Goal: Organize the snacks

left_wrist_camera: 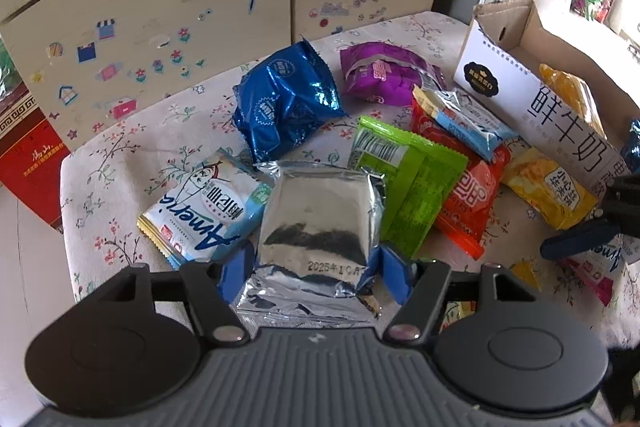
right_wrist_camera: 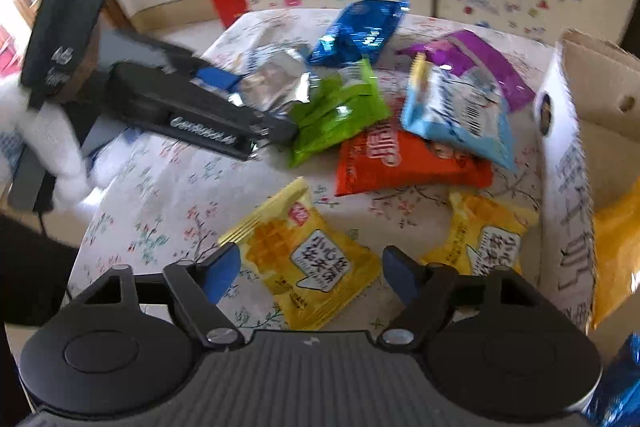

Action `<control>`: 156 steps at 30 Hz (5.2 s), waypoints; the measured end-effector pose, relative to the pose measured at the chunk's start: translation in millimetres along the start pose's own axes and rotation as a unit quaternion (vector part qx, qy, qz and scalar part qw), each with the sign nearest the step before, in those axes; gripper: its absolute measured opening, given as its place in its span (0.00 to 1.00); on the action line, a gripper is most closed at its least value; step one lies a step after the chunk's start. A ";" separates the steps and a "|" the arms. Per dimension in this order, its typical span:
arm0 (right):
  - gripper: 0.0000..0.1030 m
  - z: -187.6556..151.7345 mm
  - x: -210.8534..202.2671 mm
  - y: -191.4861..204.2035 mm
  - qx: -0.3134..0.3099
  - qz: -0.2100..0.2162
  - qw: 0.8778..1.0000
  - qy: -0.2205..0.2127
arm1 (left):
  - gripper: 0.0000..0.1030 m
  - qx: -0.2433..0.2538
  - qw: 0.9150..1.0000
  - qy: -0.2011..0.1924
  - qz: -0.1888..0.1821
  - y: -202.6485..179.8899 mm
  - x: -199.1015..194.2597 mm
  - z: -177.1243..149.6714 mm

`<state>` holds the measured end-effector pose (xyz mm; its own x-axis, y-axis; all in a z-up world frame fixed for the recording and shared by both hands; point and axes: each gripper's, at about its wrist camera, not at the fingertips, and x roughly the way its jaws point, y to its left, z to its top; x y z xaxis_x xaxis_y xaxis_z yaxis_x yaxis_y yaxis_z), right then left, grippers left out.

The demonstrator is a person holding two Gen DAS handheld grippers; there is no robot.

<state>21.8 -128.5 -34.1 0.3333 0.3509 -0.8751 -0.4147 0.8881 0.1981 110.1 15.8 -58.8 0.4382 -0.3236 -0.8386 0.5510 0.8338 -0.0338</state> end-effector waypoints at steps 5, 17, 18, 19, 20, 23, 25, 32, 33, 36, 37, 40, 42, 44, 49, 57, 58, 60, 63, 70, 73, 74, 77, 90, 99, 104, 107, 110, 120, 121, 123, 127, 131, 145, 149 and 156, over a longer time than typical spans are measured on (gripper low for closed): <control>0.87 -2.0 5.7 11.5 -0.065 0.001 0.998 -0.003 | 0.72 0.008 1.000 0.004 -0.007 1.7 2.1 -1.1; 0.93 -0.6 33.6 19.1 -0.111 -0.039 0.993 0.017 | 0.77 0.046 0.999 -0.003 -0.010 -5.8 11.6 2.2; 0.93 -0.7 33.7 19.1 -0.106 -0.041 0.993 0.015 | 0.77 0.048 0.999 -0.002 -0.009 -6.5 12.7 2.4; 0.93 -1.4 33.2 18.9 -0.104 -0.044 0.994 0.013 | 0.77 0.049 0.999 -0.001 -0.006 -7.1 13.9 2.5; 0.93 -1.7 33.0 18.7 -0.102 -0.046 0.994 0.013 | 0.74 0.049 0.999 0.003 -0.006 -7.3 15.5 2.6; 0.86 -5.5 27.9 20.9 -0.101 -0.050 0.994 0.009 | 0.67 0.041 0.999 0.006 -0.014 -4.8 15.4 1.1; 0.73 -6.7 24.0 21.2 -0.097 -0.048 0.994 0.004 | 0.62 0.036 0.999 0.008 -0.015 -2.4 12.5 -0.6; 0.59 -10.7 13.4 26.8 -0.081 -0.053 0.995 -0.014 | 0.58 0.016 1.000 0.014 -0.002 -2.6 4.5 -4.5; 0.57 -10.5 10.3 27.4 -0.076 -0.052 0.996 -0.018 | 0.58 0.014 1.000 0.012 0.001 -3.2 2.3 -4.3; 0.53 -7.8 3.1 23.7 -0.055 -0.050 0.997 -0.028 | 0.57 0.005 1.000 0.005 0.008 -3.6 -4.4 -2.3; 0.51 -6.7 1.8 22.0 -0.048 -0.049 0.997 -0.031 | 0.57 0.002 1.000 0.003 0.010 -3.5 -6.3 -1.5; 0.49 -5.5 -0.8 16.9 -0.028 -0.045 0.998 -0.037 | 0.57 -0.005 1.000 -0.006 0.017 -4.4 -12.9 0.5; 0.47 -5.0 -3.8 12.5 -0.011 -0.040 0.998 -0.041 | 0.57 -0.008 1.000 -0.010 0.020 -4.9 -16.3 0.9; 0.45 -3.2 -5.1 8.7 0.003 -0.032 0.998 -0.045 | 0.57 -0.010 1.000 -0.012 0.022 -5.6 -18.1 1.3; 0.43 -3.1 -4.3 5.2 0.013 -0.018 0.999 -0.041 | 0.57 -0.011 1.000 -0.015 0.026 -8.9 -21.7 0.9; 0.74 -9.1 2.7 13.0 -0.010 -0.005 0.999 -0.034 | 0.57 -0.018 0.999 -0.006 0.026 -9.1 -19.7 -1.2; 0.74 -8.0 3.4 12.1 -0.009 -0.005 0.999 -0.034 | 0.57 -0.020 0.999 -0.005 0.026 -8.4 -19.8 -1.2; 0.74 -6.4 7.7 11.3 -0.008 -0.016 0.999 -0.033 | 0.57 -0.026 0.999 -0.005 0.024 -6.6 -20.3 -0.8; 0.74 -5.6 16.7 14.6 -0.030 -0.034 0.999 -0.028 | 0.57 -0.028 0.999 -0.004 0.024 -6.2 -20.4 -0.4; 0.55 -3.0 23.1 18.2 -0.041 -0.043 0.998 -0.026 | 0.57 -0.031 0.999 -0.004 0.024 -6.3 -22.7 -0.4; 0.53 -4.3 20.9 18.2 -0.041 -0.048 0.998 -0.029 | 0.57 -0.036 0.999 -0.010 0.027 -6.1 -25.3 1.1; 0.53 -4.5 19.0 18.9 -0.039 -0.049 0.997 -0.033 | 0.57 -0.037 0.999 -0.012 0.028 -6.4 -26.7 1.6; 0.53 -2.9 9.4 20.2 -0.033 -0.056 0.996 -0.053 | 0.57 -0.041 0.998 -0.022 0.030 -6.9 -32.0 3.7; 0.53 6.5 -41.0 4.9 0.012 -0.091 0.987 -0.132 | 0.57 -0.070 0.993 -0.076 0.048 -10.3 -54.6 24.4; 0.53 6.2 -74.3 -14.6 0.057 -0.117 0.975 -0.178 | 0.57 -0.076 0.991 -0.101 0.043 -26.1 -60.3 38.9; 0.53 2.7 -93.0 -30.5 0.090 -0.133 0.966 -0.200 | 0.57 -0.067 0.991 -0.111 0.023 -44.5 -61.6 45.1; 0.53 -1.0 -104.2 -38.7 0.108 -0.144 0.960 -0.213 | 0.57 -0.060 0.991 -0.120 0.013 -57.0 -62.4 48.9; 0.53 -3.6 -114.4 -48.6 0.127 -0.155 0.954 -0.225 | 0.57 -0.055 0.991 -0.125 0.002 -68.4 -61.5 53.1; 0.53 -20.8 -150.0 -89.6 0.222 -0.188 0.922 -0.256 | 0.57 -0.030 0.989 -0.138 -0.037 -113.6 -54.3 63.3; 0.53 -22.5 -151.6 -93.7 0.233 -0.192 0.918 -0.257 | 0.57 -0.029 0.989 -0.138 -0.042 -118.4 -52.9 64.3; 0.53 -26.7 -154.8 -101.6 0.255 -0.198 0.910 -0.259 | 0.57 -0.029 0.989 -0.137 -0.056 -128.5 -49.8 66.9; 0.53 -36.2 -159.9 -113.6 0.290 -0.211 0.897 -0.259 | 0.57 -0.025 0.987 -0.136 -0.084 -149.6 -43.7 72.0; 0.53 -44.5 -163.3 -124.7 0.319 -0.225 0.884 -0.259 | 0.57 -0.014 0.985 -0.132 -0.111 -172.8 -36.8 74.2; 0.72 -69.5 -161.3 -152.7 0.417 -0.196 0.852 -0.249 | 0.80 0.014 0.978 -0.148 -0.146 -190.7 -37.9 71.8; 0.72 -69.8 -160.2 -153.0 0.420 -0.192 0.852 -0.248 | 0.80 0.062 0.983 -0.129 -0.117 -170.9 -38.3 60.5; 0.74 -68.8 -156.7 -154.2 0.426 -0.183 0.852 -0.243 | 0.80 0.133 0.980 -0.077 -0.130 -165.4 -29.4 29.1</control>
<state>-24.8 -340.8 42.1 0.7056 -0.0992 -0.7016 0.4883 0.7855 0.3801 26.7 -125.6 -12.8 0.3496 -0.5901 -0.7277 0.8148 0.5749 -0.0747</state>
